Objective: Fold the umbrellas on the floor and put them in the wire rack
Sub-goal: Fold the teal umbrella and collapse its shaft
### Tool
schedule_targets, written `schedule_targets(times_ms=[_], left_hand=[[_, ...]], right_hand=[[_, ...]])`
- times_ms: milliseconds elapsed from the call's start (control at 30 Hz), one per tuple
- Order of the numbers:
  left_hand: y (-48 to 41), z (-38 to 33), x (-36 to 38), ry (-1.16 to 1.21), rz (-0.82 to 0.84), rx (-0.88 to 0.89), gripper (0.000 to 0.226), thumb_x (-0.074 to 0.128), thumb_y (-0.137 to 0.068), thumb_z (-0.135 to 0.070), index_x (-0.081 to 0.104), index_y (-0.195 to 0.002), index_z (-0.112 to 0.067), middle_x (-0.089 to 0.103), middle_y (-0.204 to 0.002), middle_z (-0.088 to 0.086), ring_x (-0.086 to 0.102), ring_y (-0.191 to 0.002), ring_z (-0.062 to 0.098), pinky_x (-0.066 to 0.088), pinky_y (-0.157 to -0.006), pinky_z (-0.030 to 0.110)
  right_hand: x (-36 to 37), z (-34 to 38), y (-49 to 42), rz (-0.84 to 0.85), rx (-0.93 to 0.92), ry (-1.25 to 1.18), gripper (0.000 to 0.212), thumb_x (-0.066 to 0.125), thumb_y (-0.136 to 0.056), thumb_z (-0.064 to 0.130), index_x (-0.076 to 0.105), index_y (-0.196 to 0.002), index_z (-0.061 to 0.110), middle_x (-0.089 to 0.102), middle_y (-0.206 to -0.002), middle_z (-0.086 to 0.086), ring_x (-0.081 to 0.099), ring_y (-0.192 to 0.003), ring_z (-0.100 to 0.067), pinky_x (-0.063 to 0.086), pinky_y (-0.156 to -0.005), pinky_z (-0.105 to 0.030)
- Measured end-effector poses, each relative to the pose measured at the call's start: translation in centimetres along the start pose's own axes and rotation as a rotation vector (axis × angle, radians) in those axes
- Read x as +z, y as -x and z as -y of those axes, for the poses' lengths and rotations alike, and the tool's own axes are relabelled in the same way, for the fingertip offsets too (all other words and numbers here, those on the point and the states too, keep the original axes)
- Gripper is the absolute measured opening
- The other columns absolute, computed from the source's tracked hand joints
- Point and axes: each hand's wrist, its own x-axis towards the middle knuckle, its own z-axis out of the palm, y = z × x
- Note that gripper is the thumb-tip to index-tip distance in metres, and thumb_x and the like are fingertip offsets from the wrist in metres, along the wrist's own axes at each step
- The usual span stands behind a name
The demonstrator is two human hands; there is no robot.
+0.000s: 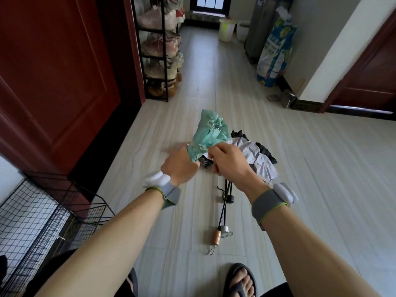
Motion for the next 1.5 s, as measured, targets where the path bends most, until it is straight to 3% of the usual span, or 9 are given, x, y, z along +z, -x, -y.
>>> schedule_targets(times_ms=[133, 233, 433, 600, 800, 1033, 1200, 1367, 1500], left_hand=[[0.4, 1.1, 2.5, -0.21, -0.134, 0.172, 0.044, 0.053, -0.096, -0.028, 0.044, -0.135, -0.009, 0.068, -0.104, 0.012, 0.068, -0.091, 0.038, 0.05, -0.072, 0.04], [1.3, 1.2, 2.7, -0.424, -0.215, 0.331, 0.035, 0.046, -0.099, -0.018, 0.043, -0.132, -0.009, 0.066, -0.107, 0.009, 0.07, -0.083, 0.033, 0.039, -0.059, 0.034], [2.8, 0.3, 2.9, -0.168, -0.126, 0.36, 0.048, 0.058, -0.087, -0.013, 0.039, -0.132, -0.012, 0.052, -0.123, 0.012, 0.062, -0.097, 0.035, 0.051, -0.067, 0.043], [3.7, -0.8, 0.2, 0.108, -0.067, 0.347, 0.045, 0.058, -0.086, -0.012, 0.034, -0.124, -0.019, 0.038, -0.116, 0.003, 0.052, -0.088, 0.039, 0.05, -0.068, 0.044], [3.8, -0.3, 1.2, -0.042, -0.178, 0.403, 0.054, 0.059, -0.082, -0.002, 0.036, -0.13, -0.011, 0.041, -0.118, 0.014, 0.059, -0.079, 0.04, 0.038, -0.052, 0.034], [3.3, 0.7, 2.7, -0.185, -0.162, 0.412, 0.068, 0.051, -0.091, -0.002, 0.018, -0.15, -0.012, 0.044, -0.133, 0.017, 0.066, -0.088, 0.036, 0.055, -0.06, 0.042], [3.1, 1.0, 3.0, -0.286, -0.329, 0.548, 0.068, 0.06, -0.077, 0.003, 0.029, -0.137, -0.004, 0.06, -0.105, 0.02, 0.061, -0.06, 0.032, 0.035, -0.034, 0.029], [2.7, 1.4, 2.8, -0.485, -0.425, 0.675, 0.041, 0.033, -0.086, -0.007, 0.044, -0.125, -0.001, 0.064, -0.086, 0.011, 0.052, -0.049, 0.022, 0.019, -0.038, 0.023], [3.1, 1.2, 2.8, -0.545, -0.393, 0.658, 0.035, 0.035, -0.088, -0.006, 0.046, -0.121, -0.004, 0.059, -0.081, 0.005, 0.049, -0.051, 0.019, 0.019, -0.04, 0.025]], right_hand=[[1.0, 0.7, 0.4, 0.038, -0.043, 0.1, 0.028, 0.048, -0.099, 0.02, 0.059, -0.077, 0.006, 0.07, -0.058, -0.002, 0.061, -0.048, -0.005, 0.05, -0.059, -0.027], [1.7, -0.1, -0.2, 0.031, -0.008, 0.147, 0.032, 0.047, -0.102, 0.026, 0.064, -0.084, 0.006, 0.076, -0.076, -0.009, 0.071, -0.068, -0.017, 0.057, -0.074, -0.034], [1.3, -1.5, -1.4, -0.101, 0.025, 0.164, 0.03, 0.046, -0.105, 0.031, 0.059, -0.085, 0.014, 0.063, -0.082, -0.003, 0.059, -0.085, -0.028, 0.04, -0.07, -0.031], [0.0, -2.4, -1.9, -0.154, -0.003, 0.043, 0.029, 0.05, -0.102, 0.037, 0.062, -0.085, 0.017, 0.071, -0.087, -0.007, 0.066, -0.085, -0.029, 0.055, -0.081, -0.044], [-0.6, -2.1, -1.0, -0.115, -0.034, 0.047, 0.029, 0.052, -0.104, 0.03, 0.068, -0.087, 0.012, 0.074, -0.085, -0.001, 0.073, -0.078, -0.013, 0.059, -0.082, -0.039], [-1.3, -1.5, 0.0, -0.087, -0.013, 0.163, 0.033, 0.052, -0.104, 0.029, 0.069, -0.086, 0.007, 0.071, -0.066, 0.006, 0.072, -0.075, -0.017, 0.056, -0.073, -0.03], [-0.7, -1.2, -0.1, -0.108, 0.016, 0.141, 0.033, 0.052, -0.104, 0.028, 0.07, -0.084, 0.009, 0.072, -0.062, 0.008, 0.073, -0.071, -0.015, 0.06, -0.077, -0.034], [-0.4, -1.3, -0.5, -0.007, 0.102, 0.249, 0.043, 0.044, -0.103, 0.023, 0.069, -0.069, 0.013, 0.074, -0.063, 0.003, 0.073, -0.084, -0.026, 0.059, -0.086, -0.039], [-1.0, -1.3, -0.8, 0.061, 0.214, 0.058, 0.032, 0.046, -0.099, 0.009, 0.072, -0.083, -0.001, 0.077, -0.075, -0.008, 0.075, -0.077, -0.024, 0.063, -0.086, -0.042]])
